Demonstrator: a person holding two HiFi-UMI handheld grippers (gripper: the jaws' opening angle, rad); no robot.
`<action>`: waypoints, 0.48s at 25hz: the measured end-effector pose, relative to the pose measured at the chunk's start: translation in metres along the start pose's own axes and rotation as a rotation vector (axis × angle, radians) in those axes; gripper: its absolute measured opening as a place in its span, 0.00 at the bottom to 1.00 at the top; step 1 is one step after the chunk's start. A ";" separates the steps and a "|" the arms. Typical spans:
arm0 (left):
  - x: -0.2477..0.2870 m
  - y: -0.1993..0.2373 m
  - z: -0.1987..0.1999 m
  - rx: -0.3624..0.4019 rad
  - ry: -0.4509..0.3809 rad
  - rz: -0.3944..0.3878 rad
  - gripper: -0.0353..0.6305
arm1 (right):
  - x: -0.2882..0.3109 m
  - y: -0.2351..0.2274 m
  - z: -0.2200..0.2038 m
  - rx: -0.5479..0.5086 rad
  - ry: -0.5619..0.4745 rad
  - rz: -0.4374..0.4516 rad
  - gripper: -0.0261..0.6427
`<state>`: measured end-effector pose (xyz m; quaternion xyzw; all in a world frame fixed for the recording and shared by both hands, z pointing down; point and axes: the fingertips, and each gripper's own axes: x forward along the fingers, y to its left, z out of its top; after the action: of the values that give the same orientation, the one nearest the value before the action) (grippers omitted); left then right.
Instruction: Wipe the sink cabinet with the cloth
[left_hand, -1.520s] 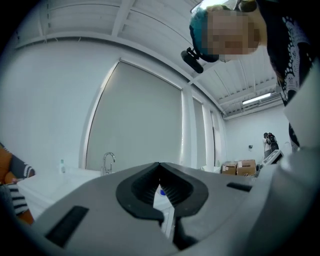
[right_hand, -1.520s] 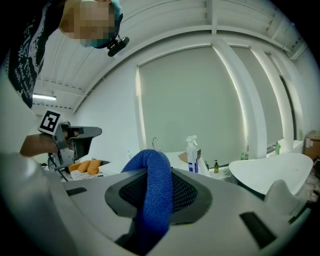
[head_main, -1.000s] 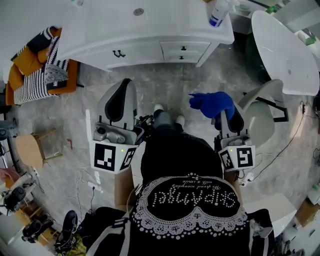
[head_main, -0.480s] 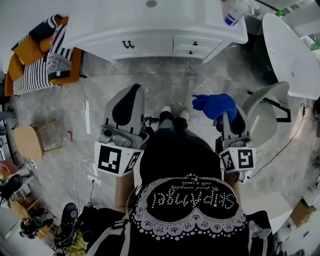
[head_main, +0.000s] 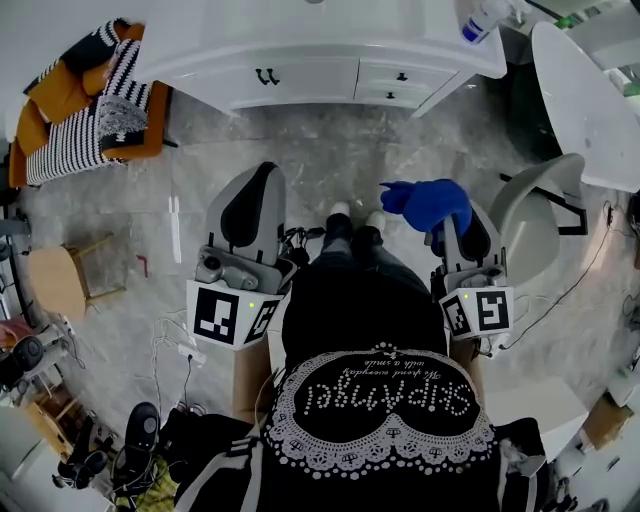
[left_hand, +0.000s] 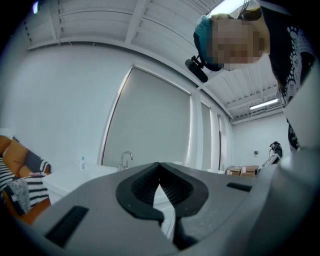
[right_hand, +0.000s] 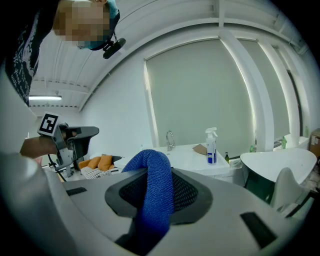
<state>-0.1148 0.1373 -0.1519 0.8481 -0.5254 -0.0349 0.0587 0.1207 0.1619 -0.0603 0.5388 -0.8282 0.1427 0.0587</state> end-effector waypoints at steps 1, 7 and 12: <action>-0.002 0.001 0.000 -0.002 -0.002 -0.003 0.06 | -0.001 0.002 -0.001 0.000 0.000 -0.001 0.21; -0.003 0.001 0.002 -0.011 -0.011 -0.030 0.06 | -0.008 0.010 -0.002 -0.009 0.000 -0.010 0.21; 0.000 -0.005 0.001 -0.013 -0.008 -0.057 0.06 | -0.009 0.009 -0.002 -0.024 -0.004 -0.016 0.21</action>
<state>-0.1099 0.1393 -0.1535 0.8622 -0.5011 -0.0434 0.0609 0.1158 0.1737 -0.0625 0.5449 -0.8256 0.1313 0.0644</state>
